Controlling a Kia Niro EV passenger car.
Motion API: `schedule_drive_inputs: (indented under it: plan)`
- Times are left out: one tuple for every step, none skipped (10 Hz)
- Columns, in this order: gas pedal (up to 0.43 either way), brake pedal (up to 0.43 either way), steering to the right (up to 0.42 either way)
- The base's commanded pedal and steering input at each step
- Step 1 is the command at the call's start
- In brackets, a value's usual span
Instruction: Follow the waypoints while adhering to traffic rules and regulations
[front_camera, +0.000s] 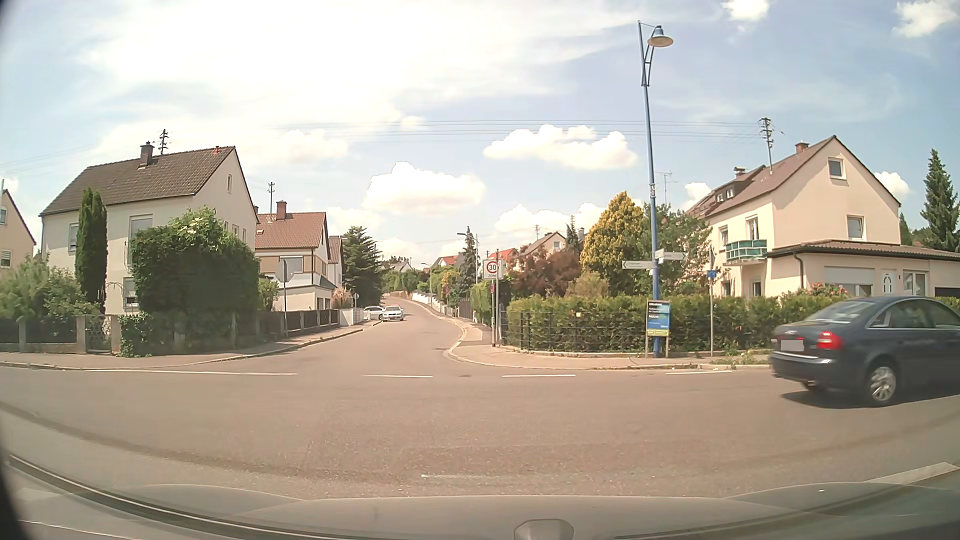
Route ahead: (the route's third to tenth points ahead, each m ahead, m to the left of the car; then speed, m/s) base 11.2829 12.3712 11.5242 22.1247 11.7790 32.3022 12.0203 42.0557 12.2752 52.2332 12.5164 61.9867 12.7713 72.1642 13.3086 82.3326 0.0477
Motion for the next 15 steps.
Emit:
schedule_drive_inputs:
  plan:
    - [0.0,0.177,-0.085]
    - [0.0,0.183,-0.085]
    - [0.0,0.183,-0.085]
    - [0.0,0.189,-0.085]
    - [0.0,0.189,-0.085]
    - [0.0,0.189,-0.085]
    - [0.0,0.189,-0.086]
    - [0.0,0.177,-0.085]
    - [0.0,0.152,-0.086]
    - [0.0,0.128,-0.086]
    - [0.0,0.073,-0.086]
    - [0.0,0.0,-0.086]
    - [0.0,0.0,-0.086]
    - [0.0,0.0,-0.085]
    - [0.0,0.0,-0.086]
